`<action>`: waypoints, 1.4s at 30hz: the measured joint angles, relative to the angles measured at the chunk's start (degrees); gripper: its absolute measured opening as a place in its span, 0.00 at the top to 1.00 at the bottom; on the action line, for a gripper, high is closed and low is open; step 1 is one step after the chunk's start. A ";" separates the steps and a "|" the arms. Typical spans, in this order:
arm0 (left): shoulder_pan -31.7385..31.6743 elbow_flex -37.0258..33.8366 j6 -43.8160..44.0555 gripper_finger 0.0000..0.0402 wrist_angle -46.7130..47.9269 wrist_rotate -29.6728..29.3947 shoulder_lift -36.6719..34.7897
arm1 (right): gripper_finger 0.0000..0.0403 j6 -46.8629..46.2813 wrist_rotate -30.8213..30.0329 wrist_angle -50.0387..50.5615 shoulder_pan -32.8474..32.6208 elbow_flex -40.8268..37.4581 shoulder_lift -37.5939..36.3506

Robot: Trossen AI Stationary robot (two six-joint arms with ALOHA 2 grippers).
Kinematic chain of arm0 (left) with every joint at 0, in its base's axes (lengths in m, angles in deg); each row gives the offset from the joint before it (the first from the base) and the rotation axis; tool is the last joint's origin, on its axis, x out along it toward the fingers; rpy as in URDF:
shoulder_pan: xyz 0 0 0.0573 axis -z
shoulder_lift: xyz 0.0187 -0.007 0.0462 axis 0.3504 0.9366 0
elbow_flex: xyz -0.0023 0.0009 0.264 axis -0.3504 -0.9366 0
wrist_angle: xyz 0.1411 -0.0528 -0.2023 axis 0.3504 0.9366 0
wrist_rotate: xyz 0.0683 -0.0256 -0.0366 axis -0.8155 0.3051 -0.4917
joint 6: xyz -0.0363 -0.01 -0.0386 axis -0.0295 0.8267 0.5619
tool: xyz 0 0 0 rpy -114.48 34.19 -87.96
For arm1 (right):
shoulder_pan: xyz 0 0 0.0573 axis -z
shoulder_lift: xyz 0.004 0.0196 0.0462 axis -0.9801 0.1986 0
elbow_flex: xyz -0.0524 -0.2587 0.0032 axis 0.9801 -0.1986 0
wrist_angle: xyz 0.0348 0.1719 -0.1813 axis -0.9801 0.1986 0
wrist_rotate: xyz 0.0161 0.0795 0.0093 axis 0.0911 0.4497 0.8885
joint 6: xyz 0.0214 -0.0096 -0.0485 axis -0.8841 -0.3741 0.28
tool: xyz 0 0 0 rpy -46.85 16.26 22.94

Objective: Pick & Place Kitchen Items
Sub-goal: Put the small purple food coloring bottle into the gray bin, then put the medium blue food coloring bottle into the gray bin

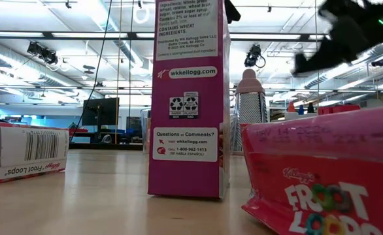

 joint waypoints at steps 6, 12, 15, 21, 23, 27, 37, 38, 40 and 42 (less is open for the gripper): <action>-0.02 0.00 0.64 0.60 0.06 0.01 0.00 | 0.80 -28.90 11.87 26.32 0.43 -0.02 -1.29; -0.04 0.00 -1.60 0.60 -0.29 -0.05 0.00 | 0.80 -39.26 16.95 30.62 0.43 -1.04 -1.20; -0.08 0.00 -1.93 0.60 -0.27 -0.03 0.00 | 0.78 -36.57 20.80 24.80 0.43 -3.32 -1.18; -0.08 0.00 -1.68 0.60 -0.27 0.03 0.00 | 0.68 -34.39 19.12 18.78 0.46 -7.75 -1.18; -0.08 0.00 -1.66 0.60 -0.25 0.01 0.00 | 0.64 -34.68 18.67 19.26 0.44 -7.82 -1.20; -0.08 0.00 -1.63 0.60 -0.25 0.03 0.00 | 0.56 -32.19 17.90 18.56 0.43 -7.82 -1.20; -0.08 0.00 -1.55 0.60 -0.27 0.05 0.00 | 0.53 -23.29 17.07 19.21 0.43 -1.03 -1.15; -0.08 0.00 -1.55 0.60 -0.27 0.05 0.00 | 0.54 -21.22 17.06 19.27 0.43 0.38 -1.15; -0.08 0.00 -1.55 0.60 -0.27 -0.03 0.00 | 0.56 -18.17 16.63 17.90 0.41 3.35 -1.13; -0.08 0.00 -2.17 0.60 -0.27 -0.35 0.00 | 0.58 -14.81 16.76 13.97 0.41 6.26 -1.17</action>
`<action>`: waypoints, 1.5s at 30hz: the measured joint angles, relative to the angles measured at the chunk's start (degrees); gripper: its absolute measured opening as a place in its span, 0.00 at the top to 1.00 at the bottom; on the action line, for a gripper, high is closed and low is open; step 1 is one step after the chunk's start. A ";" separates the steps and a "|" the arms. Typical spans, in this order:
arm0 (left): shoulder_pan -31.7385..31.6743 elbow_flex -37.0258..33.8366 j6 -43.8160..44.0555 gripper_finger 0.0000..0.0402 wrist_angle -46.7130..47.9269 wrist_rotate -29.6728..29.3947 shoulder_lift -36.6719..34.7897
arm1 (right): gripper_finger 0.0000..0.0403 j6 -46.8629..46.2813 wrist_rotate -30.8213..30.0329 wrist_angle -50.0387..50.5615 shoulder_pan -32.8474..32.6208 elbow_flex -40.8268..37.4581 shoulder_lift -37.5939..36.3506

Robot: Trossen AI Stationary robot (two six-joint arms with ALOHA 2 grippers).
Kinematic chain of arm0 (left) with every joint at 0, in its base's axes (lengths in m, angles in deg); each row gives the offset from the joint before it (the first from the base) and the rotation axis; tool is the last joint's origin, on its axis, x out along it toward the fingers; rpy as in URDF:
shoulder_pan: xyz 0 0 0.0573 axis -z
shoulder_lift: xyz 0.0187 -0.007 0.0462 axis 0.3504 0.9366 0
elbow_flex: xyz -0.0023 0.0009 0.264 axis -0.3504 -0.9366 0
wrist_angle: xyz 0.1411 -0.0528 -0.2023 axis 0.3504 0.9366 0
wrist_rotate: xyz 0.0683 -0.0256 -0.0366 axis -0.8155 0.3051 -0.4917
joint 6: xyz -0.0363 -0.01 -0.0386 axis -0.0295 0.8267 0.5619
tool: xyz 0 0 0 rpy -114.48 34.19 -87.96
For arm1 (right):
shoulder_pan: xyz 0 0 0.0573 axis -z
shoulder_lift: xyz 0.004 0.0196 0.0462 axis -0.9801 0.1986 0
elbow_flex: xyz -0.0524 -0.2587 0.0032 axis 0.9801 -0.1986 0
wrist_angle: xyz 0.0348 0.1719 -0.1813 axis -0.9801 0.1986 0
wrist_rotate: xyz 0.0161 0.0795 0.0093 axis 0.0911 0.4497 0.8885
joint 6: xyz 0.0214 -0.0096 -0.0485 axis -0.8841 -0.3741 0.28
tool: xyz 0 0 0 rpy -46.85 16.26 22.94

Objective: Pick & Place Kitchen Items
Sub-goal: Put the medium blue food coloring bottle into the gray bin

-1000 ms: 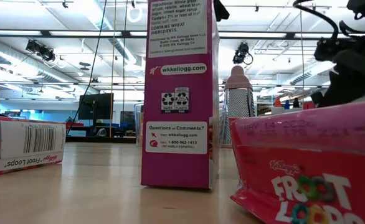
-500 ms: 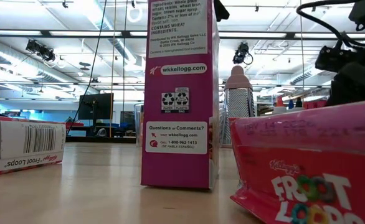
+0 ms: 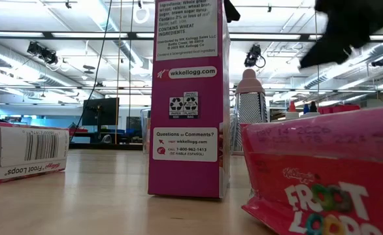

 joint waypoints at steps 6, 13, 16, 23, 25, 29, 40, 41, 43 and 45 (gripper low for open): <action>2.85 -0.11 -0.95 0.61 2.76 -4.31 -3.06 | 0.62 14.91 7.65 -17.31 -0.04 2.40 0.00; 8.62 0.02 6.11 0.62 18.84 -6.65 -13.90 | 0.63 26.57 8.03 -29.75 0.00 2.40 0.04; 10.28 -1.31 15.60 0.62 28.01 -6.58 -18.15 | 0.64 32.63 8.56 -31.79 1.27 2.40 0.02; 12.98 -18.93 25.91 0.64 22.75 -11.32 -26.32 | 0.61 34.14 20.55 -35.78 3.48 2.38 6.10; 12.95 -23.02 26.26 0.65 19.16 -12.12 -28.73 | 0.58 32.31 20.74 -39.05 4.17 2.40 10.29; 12.85 -27.23 23.97 0.65 15.22 -12.41 -32.77 | 0.51 23.96 22.16 -43.84 5.29 2.69 19.27; 12.23 -27.96 12.48 0.65 14.12 -16.06 -38.16 | 0.48 31.81 35.47 -6.71 4.50 28.96 41.12; 11.98 -27.96 12.39 0.65 14.18 -16.25 -38.16 | 0.48 32.78 36.58 -3.61 4.68 30.76 42.57; 11.66 -27.96 12.40 0.65 14.50 -16.26 -38.16 | 0.48 33.92 38.99 0.11 5.10 33.00 45.07; 11.58 -27.96 12.40 0.65 14.98 -15.68 -38.14 | 0.48 34.50 41.60 2.70 5.50 33.48 47.09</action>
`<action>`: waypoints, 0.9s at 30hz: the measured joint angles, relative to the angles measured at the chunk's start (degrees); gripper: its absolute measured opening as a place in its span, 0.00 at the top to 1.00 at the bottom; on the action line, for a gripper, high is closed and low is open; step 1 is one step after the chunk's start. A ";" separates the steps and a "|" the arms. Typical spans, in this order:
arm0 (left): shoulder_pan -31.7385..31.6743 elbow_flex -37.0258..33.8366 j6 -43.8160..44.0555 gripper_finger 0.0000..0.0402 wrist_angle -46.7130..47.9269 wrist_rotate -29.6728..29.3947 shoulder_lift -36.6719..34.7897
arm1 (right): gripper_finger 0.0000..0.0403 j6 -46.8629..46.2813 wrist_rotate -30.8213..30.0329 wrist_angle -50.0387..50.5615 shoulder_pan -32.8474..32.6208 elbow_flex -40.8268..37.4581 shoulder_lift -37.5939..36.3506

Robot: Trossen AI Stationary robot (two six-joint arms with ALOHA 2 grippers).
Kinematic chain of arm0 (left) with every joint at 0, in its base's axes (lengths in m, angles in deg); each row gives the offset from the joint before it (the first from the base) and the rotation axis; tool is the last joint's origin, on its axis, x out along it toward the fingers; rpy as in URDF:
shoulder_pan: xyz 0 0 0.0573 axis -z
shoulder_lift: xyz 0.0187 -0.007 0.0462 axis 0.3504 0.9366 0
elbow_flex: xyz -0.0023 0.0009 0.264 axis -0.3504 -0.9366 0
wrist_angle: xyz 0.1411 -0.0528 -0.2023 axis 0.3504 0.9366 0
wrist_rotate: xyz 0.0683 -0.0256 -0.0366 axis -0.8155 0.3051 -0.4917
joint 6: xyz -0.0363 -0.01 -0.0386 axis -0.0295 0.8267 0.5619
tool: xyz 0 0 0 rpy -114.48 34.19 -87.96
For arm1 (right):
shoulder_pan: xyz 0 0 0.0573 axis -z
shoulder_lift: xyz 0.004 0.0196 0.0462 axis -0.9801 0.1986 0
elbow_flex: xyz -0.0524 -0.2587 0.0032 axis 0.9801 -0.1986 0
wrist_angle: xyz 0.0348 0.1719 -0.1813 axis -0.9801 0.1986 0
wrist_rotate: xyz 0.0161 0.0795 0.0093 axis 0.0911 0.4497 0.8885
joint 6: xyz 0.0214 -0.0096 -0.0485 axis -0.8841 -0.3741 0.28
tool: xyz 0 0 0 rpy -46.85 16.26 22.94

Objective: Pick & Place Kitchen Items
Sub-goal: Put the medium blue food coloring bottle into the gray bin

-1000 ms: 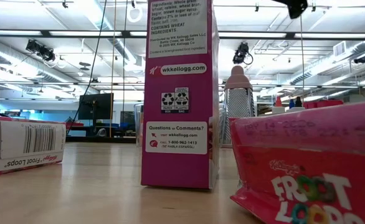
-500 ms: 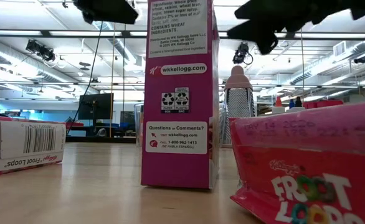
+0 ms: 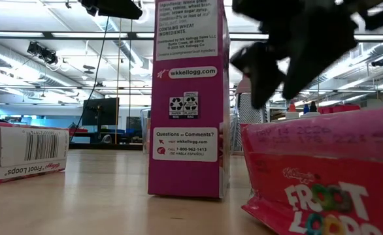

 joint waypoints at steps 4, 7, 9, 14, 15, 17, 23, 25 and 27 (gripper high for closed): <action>-0.04 0.00 -0.74 0.65 0.69 0.99 0.07 | 0.48 6.32 4.61 -1.19 0.45 0.00 3.50; -0.13 0.00 -1.80 0.65 1.24 0.90 0.07 | 0.48 15.87 5.25 -2.07 0.38 0.03 5.90; -0.13 0.00 -1.97 0.65 1.91 0.88 0.07 | 0.48 20.86 5.85 -2.97 0.37 0.03 7.05; -0.12 0.00 -0.04 0.65 4.05 1.49 0.07 | 0.48 30.93 5.78 -6.83 0.10 0.02 9.62; -0.13 -0.01 0.40 0.65 4.62 1.42 0.07 | 0.48 32.61 5.88 -8.09 0.10 0.04 9.86; -0.13 -0.35 1.19 0.65 4.74 1.37 0.07 | 0.48 35.36 6.67 -9.92 0.01 0.04 10.21; -0.13 -1.79 2.97 0.65 4.91 1.09 0.09 | 0.48 41.53 11.22 -11.65 -0.15 0.03 12.13; -0.23 -2.04 3.13 0.65 4.78 0.98 0.09 | 0.48 43.89 11.74 -12.16 -0.25 0.04 13.50; -0.23 -2.12 3.16 0.65 4.79 0.88 0.09 | 0.48 45.59 10.94 -12.20 -0.32 0.17 14.06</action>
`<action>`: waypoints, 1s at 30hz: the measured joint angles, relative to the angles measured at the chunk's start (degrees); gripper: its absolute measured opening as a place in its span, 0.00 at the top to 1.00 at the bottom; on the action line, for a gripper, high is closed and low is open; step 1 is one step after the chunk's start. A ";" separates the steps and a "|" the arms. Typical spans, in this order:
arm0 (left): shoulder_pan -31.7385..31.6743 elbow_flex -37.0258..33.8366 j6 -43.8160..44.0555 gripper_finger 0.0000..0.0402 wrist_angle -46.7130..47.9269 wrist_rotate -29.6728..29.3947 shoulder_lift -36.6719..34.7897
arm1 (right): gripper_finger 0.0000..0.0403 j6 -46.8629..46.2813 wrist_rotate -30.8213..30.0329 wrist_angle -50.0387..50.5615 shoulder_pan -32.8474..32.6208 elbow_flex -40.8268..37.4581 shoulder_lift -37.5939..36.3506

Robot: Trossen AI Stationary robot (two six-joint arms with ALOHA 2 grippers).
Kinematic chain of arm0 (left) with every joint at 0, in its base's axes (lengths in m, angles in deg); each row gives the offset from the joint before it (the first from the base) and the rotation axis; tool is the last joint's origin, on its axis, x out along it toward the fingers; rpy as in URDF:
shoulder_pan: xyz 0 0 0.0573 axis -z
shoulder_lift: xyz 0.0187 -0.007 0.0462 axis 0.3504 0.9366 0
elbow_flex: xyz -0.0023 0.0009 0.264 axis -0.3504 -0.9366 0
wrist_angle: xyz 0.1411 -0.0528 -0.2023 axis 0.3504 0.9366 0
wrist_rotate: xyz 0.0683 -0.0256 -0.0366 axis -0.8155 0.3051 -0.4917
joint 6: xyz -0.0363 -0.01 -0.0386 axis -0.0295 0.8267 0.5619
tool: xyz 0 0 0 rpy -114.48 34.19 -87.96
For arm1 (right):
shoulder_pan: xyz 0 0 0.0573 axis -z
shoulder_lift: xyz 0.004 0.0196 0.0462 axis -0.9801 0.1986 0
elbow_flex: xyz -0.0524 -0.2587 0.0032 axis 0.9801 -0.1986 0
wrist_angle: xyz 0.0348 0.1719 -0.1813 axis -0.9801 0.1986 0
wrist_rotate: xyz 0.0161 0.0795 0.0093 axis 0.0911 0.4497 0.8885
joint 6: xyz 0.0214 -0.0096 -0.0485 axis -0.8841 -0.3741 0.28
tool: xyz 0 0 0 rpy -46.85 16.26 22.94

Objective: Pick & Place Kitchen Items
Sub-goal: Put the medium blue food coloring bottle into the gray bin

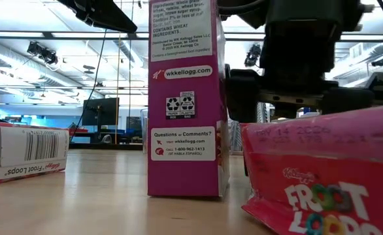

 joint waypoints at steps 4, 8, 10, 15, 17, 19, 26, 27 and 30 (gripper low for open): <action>0.01 0.00 0.08 0.65 -0.15 -0.03 0.00 | 0.50 0.73 -0.85 0.07 -0.01 0.05 0.21; 0.00 0.00 -0.02 0.65 -0.41 -0.38 0.00 | 0.58 -1.48 -0.55 0.31 0.04 -0.03 0.02; -0.01 0.00 -0.05 0.65 -0.46 -0.45 0.00 | 0.63 -3.24 0.31 0.56 0.11 -0.08 0.07; -0.01 0.00 -0.05 0.65 -0.49 -0.47 0.00 | 0.77 -7.30 -1.79 1.72 -0.28 -0.06 -0.02; -0.03 0.00 -0.06 0.65 -0.47 -0.47 0.00 | 0.80 -8.83 -2.61 2.96 -0.31 -0.04 -0.24; -0.03 0.00 -0.06 0.65 -0.47 -0.47 0.00 | 0.81 -11.31 -3.05 4.02 -0.23 0.01 -0.33; -0.05 0.00 -0.06 0.65 -0.43 -0.45 0.00 | 0.75 -21.69 -19.28 16.70 -0.03 -0.31 -4.86; -0.05 0.00 -0.06 0.65 -0.43 -0.45 0.00 | 0.75 -23.34 -22.04 20.11 0.05 -0.46 -5.81; -0.05 0.00 -0.08 0.65 -0.40 -0.45 0.00 | 0.77 -30.15 -27.98 27.81 0.09 -0.39 -9.34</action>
